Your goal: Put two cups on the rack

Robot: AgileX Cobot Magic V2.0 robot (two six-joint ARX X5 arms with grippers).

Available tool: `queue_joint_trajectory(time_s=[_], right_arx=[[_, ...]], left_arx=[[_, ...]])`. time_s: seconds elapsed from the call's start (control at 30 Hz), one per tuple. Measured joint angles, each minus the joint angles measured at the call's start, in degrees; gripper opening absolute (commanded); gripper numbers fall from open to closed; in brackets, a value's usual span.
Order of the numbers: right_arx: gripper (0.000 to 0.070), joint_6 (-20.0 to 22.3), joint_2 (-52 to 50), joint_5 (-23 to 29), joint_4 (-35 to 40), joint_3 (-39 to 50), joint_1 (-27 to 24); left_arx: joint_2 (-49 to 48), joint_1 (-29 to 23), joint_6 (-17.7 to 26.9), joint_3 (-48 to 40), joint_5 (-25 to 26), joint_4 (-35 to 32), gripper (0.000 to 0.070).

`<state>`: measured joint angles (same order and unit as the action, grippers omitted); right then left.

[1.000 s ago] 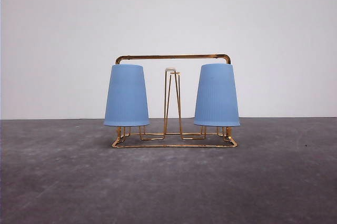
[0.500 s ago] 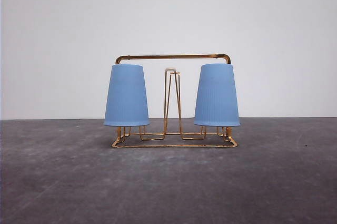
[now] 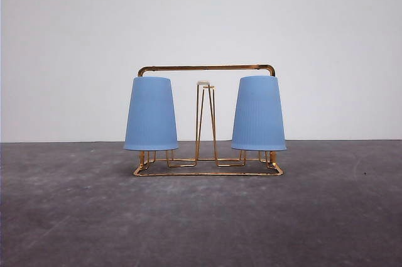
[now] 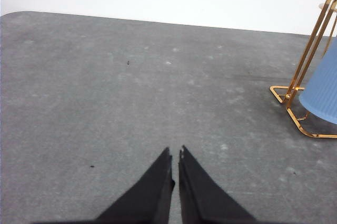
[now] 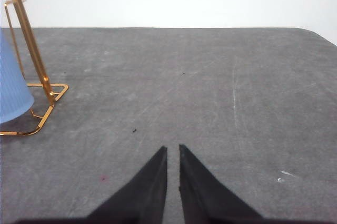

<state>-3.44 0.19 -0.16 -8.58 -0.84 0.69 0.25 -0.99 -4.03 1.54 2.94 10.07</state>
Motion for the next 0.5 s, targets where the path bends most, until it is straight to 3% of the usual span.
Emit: queue_joint_trajectory(time_s=[0.5], right_arx=[[0.0038, 0.0, 0.0, 0.0, 0.0, 0.0, 0.0]], left_arx=[[0.0, 0.0, 0.0, 0.0, 0.0, 0.0, 0.0]])
